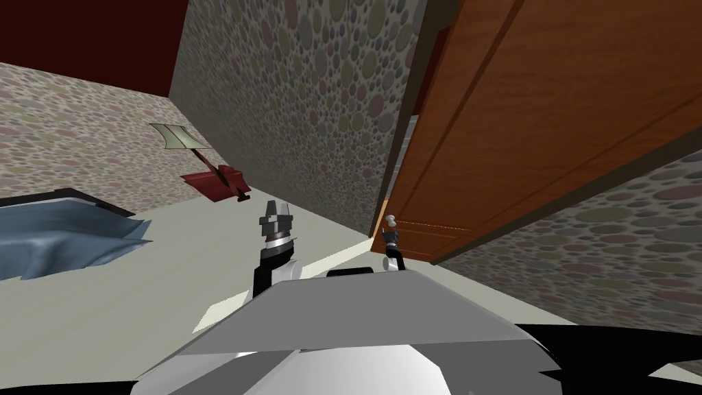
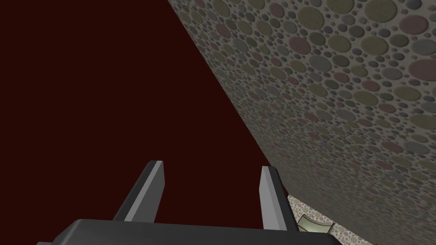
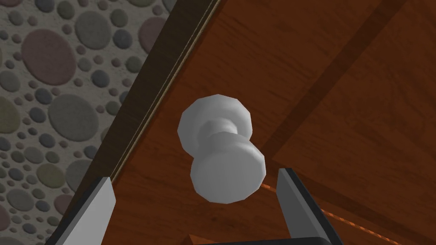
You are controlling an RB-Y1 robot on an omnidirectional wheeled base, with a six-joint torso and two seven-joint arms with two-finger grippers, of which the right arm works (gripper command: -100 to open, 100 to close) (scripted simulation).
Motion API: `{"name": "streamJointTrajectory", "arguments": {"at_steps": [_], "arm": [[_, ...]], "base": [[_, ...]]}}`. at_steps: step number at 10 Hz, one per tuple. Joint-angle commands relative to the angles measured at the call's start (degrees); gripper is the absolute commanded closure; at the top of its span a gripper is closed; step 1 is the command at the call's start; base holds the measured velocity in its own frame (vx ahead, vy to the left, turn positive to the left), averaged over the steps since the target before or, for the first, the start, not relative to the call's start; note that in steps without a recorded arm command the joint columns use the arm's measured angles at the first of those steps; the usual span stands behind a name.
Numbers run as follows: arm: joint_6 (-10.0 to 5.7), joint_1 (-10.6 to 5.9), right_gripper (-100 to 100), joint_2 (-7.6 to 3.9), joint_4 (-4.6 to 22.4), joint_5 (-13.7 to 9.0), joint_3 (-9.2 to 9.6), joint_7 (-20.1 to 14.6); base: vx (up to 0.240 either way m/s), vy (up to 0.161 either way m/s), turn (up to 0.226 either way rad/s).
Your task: Pull the door open
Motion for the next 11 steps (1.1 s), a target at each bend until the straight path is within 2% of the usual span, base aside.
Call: {"name": "streamJointTrajectory", "arguments": {"at_steps": [1,6,7,11], "arm": [[0.03,0.06,-100,0.12,-0.1,-0.4,-0.05,-1.8],[0.34,0.73,-100,0.92,-1.4,-2.8,-0.42,-9.6],[0.34,0.73,-100,0.92,-1.4,-2.8,-0.42,-10.1],[0.61,1.33,-100,1.63,-2.6,-5.0,-0.74,-17.0]], "base": [[-0.07,-0.029,0.066],[-0.078,-0.04,0.131],[-0.06,-0.034,0.064],[-0.108,-0.048,0.144]]}}
